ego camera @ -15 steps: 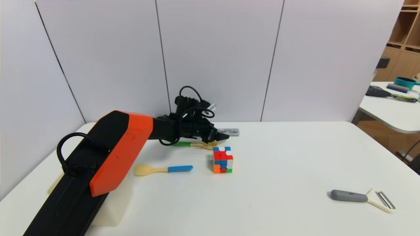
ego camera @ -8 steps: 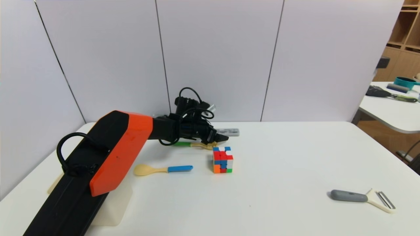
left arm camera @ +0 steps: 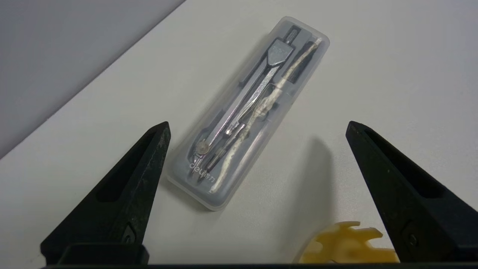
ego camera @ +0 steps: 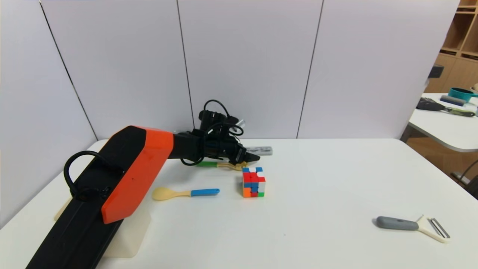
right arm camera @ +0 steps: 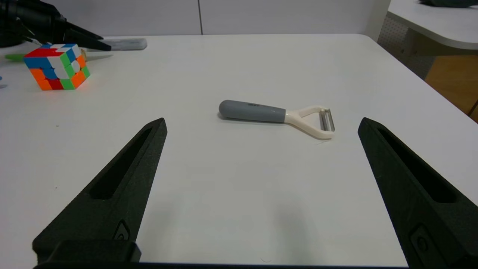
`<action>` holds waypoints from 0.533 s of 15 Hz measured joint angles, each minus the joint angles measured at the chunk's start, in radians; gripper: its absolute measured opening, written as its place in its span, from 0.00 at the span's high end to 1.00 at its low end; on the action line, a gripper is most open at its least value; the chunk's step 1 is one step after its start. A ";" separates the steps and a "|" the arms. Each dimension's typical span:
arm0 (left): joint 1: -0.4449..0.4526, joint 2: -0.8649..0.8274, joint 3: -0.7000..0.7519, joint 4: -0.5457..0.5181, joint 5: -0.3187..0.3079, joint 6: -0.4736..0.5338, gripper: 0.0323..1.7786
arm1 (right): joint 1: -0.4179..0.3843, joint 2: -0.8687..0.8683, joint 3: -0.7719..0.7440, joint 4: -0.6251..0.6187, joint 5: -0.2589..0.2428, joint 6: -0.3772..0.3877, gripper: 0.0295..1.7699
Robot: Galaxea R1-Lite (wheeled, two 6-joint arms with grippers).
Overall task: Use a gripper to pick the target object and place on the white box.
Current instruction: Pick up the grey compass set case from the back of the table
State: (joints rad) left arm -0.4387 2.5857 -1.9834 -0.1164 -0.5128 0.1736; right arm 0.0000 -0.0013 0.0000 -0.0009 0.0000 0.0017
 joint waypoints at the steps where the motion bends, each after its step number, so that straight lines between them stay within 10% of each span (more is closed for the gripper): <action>1: 0.000 0.000 0.000 0.000 0.000 0.000 0.05 | 0.000 0.000 0.000 0.000 0.000 0.000 0.00; 8: 0.000 0.001 0.000 0.001 0.003 0.005 0.05 | 0.000 0.000 0.000 0.000 0.000 0.000 0.00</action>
State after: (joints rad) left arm -0.4387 2.5872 -1.9834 -0.1149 -0.5098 0.1789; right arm 0.0000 -0.0013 0.0000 -0.0004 0.0000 0.0017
